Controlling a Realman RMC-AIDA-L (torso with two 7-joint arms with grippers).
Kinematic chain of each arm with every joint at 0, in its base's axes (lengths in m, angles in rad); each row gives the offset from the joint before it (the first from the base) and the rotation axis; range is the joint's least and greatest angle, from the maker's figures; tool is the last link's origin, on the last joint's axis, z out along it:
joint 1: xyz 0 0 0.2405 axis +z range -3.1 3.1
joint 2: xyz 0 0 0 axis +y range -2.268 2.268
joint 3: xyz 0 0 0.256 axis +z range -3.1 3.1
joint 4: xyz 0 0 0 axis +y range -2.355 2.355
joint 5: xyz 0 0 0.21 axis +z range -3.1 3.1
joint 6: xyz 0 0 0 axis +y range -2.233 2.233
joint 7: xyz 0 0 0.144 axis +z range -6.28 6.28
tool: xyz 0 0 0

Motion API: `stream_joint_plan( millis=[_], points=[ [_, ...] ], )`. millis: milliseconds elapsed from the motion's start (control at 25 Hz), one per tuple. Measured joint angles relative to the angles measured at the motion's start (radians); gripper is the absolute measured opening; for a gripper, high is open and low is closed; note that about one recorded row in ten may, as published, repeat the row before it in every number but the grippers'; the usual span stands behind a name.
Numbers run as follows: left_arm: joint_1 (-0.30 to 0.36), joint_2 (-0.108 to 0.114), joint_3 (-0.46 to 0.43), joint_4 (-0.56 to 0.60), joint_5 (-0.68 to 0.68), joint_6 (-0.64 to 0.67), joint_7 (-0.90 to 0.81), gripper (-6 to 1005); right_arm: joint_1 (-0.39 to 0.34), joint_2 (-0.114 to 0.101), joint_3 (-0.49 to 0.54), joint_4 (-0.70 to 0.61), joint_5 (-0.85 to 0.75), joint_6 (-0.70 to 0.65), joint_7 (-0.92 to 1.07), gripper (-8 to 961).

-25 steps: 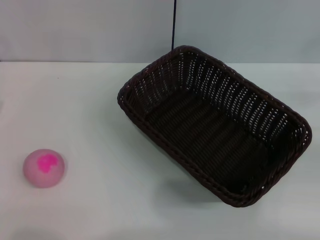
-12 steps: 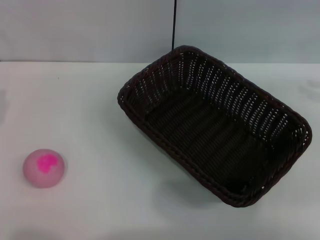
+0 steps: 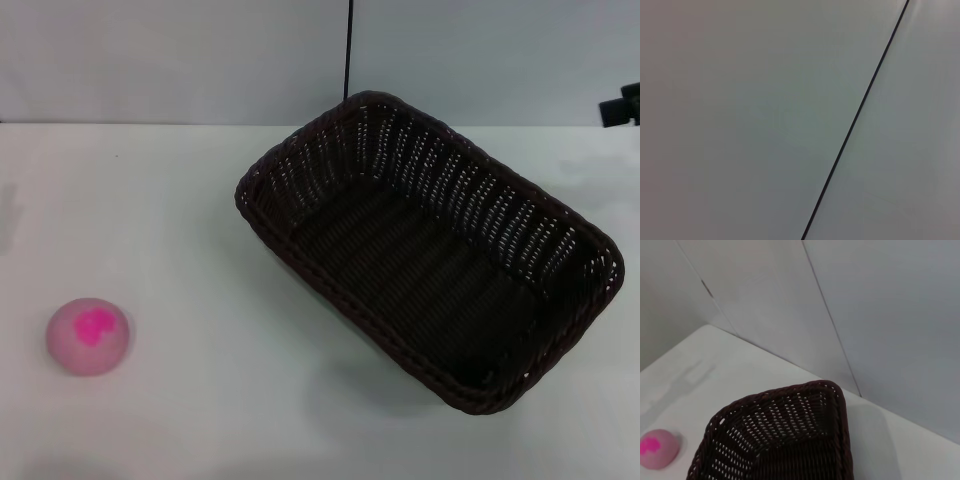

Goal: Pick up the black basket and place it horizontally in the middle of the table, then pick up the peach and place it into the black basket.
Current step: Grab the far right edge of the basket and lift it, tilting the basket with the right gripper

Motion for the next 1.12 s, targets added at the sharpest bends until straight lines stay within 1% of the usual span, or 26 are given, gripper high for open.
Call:
stream_joint_plan(
  millis=[120, 200, 320, 440, 640, 960, 1080, 1120],
  points=[
    [0.005, 0.000, 0.007, -0.001, 0.000, 0.003, -0.001, 828, 0.009, 0.006, -0.048, 0.021, -0.003, 0.034, 0.007, 452],
    [0.005, 0.000, 0.009, -0.002, 0.000, 0.003, -0.002, 828, 0.015, 0.008, -0.088, 0.043, -0.004, 0.053, 0.010, 656],
    [0.009, -0.002, 0.012, -0.002, 0.000, 0.002, -0.003, 828, 0.021, 0.016, -0.149, 0.074, -0.005, 0.085, 0.018, 733],
    [0.016, -0.002, 0.012, -0.005, 0.000, 0.001, -0.004, 828, 0.022, 0.030, -0.210, 0.100, -0.006, 0.125, 0.021, 809],
    [0.018, -0.001, 0.011, -0.005, 0.000, 0.001, -0.010, 828, 0.023, 0.056, -0.282, 0.134, -0.024, 0.188, 0.024, 804],
    [0.025, 0.000, 0.011, -0.005, 0.000, 0.001, -0.013, 828, 0.027, 0.100, -0.295, 0.177, -0.067, 0.259, 0.019, 773],
    [0.026, 0.000, 0.011, -0.005, 0.000, 0.001, -0.013, 828, 0.020, 0.120, -0.296, 0.180, -0.070, 0.265, -0.004, 761],
    [0.026, 0.000, 0.011, -0.005, 0.000, 0.001, -0.014, 828, 0.017, 0.124, -0.296, 0.177, -0.070, 0.266, -0.010, 741]
  ],
)
